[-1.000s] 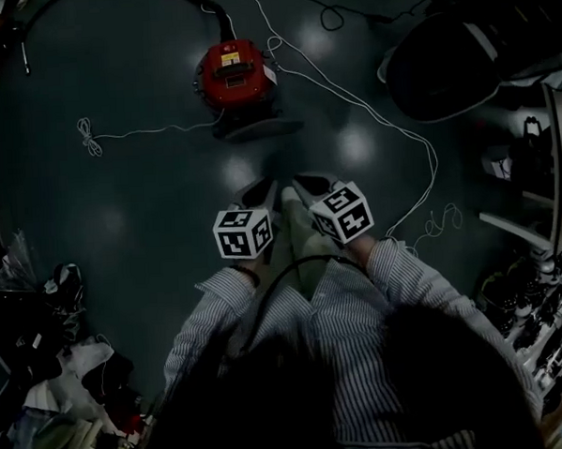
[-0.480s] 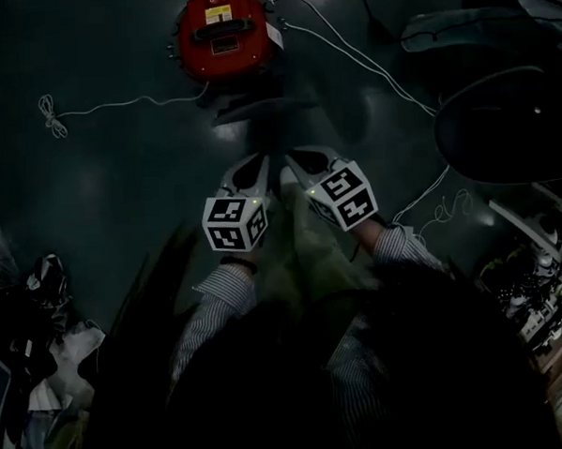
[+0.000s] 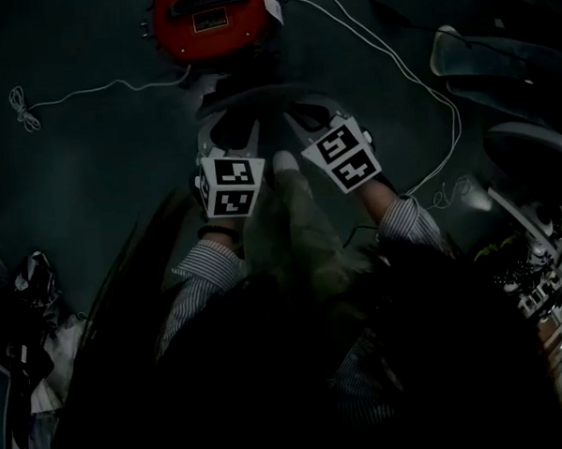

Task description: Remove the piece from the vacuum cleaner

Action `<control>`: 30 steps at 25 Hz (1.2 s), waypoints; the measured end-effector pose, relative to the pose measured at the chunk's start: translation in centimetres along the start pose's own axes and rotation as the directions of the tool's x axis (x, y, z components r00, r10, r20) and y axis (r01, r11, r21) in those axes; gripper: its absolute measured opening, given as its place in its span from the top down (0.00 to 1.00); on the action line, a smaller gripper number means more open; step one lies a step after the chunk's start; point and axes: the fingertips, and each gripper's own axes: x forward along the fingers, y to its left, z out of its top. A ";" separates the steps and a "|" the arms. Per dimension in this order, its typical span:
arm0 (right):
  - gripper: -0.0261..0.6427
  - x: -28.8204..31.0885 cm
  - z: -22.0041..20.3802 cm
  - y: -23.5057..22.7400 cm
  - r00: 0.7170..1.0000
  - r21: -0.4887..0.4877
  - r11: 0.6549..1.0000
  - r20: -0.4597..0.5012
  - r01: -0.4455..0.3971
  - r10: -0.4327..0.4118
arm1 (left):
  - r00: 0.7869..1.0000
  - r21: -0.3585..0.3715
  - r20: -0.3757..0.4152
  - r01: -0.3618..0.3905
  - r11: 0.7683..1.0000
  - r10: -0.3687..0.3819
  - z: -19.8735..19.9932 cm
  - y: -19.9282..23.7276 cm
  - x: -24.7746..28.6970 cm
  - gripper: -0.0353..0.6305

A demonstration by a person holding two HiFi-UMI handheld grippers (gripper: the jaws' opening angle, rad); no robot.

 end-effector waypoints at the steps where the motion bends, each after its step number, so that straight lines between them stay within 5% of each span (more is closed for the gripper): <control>1: 0.90 0.2 0.1 -0.6 1.000 -0.018 1.000 -0.002 0.012 -0.012 | 1.000 0.051 -0.013 -0.006 0.999 0.007 0.0 0.2 0.3 0.65; 6: 0.83 1.1 1.6 -2.4 0.997 -0.154 0.985 -0.015 0.072 -0.076 | 0.997 0.218 -0.057 -0.032 0.976 0.045 0.2 1.4 1.9 0.65; 11: 0.82 2.9 0.5 -2.8 0.990 -0.245 0.968 -0.107 0.060 -0.089 | 0.990 0.298 -0.133 -0.007 0.955 0.049 -0.3 1.9 3.4 0.65; 17: 0.83 4.0 -0.6 -4.1 0.968 -0.381 0.918 -0.170 0.107 -0.183 | 0.974 0.438 -0.211 0.016 0.899 0.086 -1.4 1.9 4.4 0.84; 21: 0.92 3.7 -0.5 -3.7 0.971 -0.375 0.923 -0.175 0.086 -0.161 | 0.971 0.429 -0.235 0.059 0.901 0.049 -1.7 1.3 4.2 0.89; 30: 0.92 1.7 -2.0 -1.6 0.972 -0.246 0.968 -0.206 0.055 -0.108 | 0.967 0.369 -0.254 0.101 0.924 -0.004 -2.9 -0.5 2.0 0.90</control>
